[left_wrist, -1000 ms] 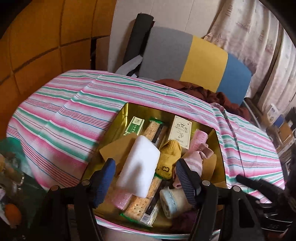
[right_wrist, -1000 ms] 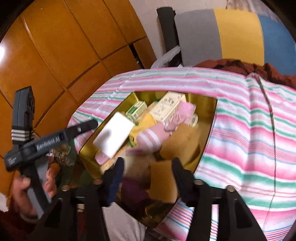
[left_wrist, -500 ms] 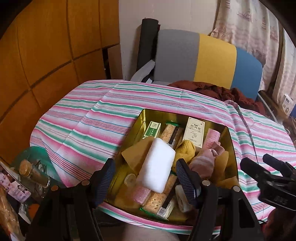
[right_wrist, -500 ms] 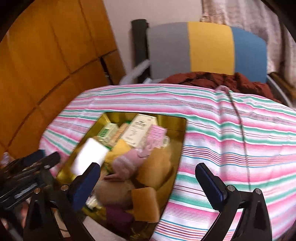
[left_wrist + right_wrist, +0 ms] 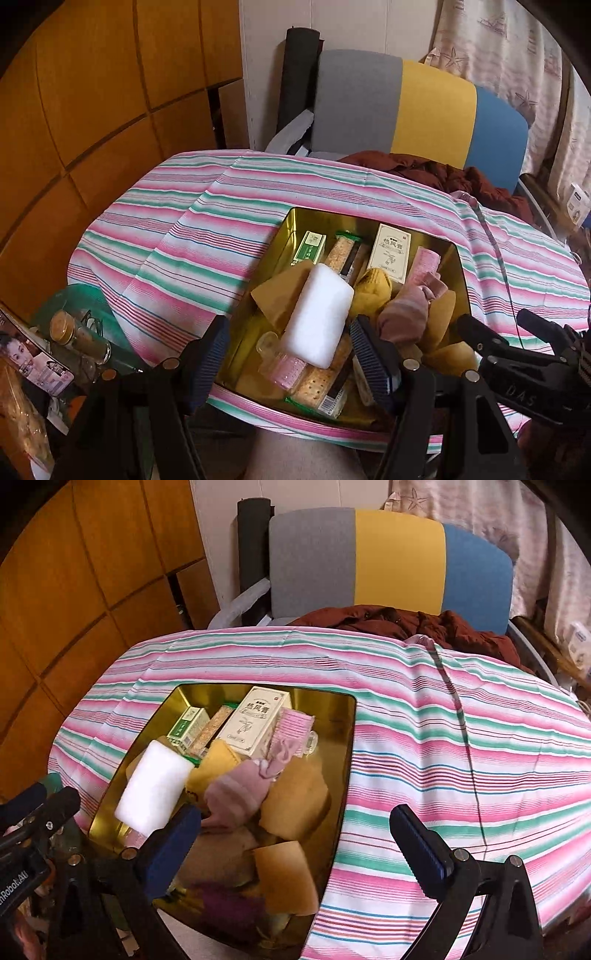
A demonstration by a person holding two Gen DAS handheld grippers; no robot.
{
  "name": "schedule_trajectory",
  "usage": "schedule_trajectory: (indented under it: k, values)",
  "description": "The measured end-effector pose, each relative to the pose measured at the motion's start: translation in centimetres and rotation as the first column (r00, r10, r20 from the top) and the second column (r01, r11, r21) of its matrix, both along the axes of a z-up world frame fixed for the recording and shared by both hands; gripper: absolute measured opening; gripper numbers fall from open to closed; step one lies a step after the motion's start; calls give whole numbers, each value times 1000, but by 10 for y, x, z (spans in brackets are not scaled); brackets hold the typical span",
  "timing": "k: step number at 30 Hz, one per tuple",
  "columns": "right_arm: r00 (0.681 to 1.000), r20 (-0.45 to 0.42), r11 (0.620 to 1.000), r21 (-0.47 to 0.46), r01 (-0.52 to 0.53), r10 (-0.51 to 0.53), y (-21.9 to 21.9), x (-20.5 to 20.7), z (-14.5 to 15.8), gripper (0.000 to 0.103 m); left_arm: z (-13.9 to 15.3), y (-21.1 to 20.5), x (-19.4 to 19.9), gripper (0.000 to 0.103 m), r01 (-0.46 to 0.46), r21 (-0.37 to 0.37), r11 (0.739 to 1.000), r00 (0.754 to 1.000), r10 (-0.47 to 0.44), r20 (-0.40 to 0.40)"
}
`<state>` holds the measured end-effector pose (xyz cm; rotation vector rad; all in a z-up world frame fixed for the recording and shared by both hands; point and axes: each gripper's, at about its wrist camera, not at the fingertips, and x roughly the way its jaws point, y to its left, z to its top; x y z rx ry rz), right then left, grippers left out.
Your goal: Organize objects
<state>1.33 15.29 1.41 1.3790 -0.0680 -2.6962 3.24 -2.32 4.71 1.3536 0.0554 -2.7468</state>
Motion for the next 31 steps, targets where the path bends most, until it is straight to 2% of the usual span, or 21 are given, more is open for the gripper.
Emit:
schedule_trajectory:
  k: [6,11,21,26,31]
  values:
    - [1000,-5,1000,31,1,0,-5,3,1,103,-2,-1,-1,68,5,6,1000,999,-6,37]
    - [1000,1,999,39,24,-25,-4,2,1,103,-3,0,-3,68,-6,-23,1000,999,8,50]
    - [999,12,999,27,33,-33,-1,1,-2,103,2,8,1,68,1,-73,997,1000,1,17]
    - [999,14,999,25,36,-36,-1,1,-3,103,3,12,1,67,16,-54,998,1000,-16,12]
    - [999,15,999,21,39,-39,1,0,-4,103,3,15,3,67,20,-67,998,1000,-20,-3]
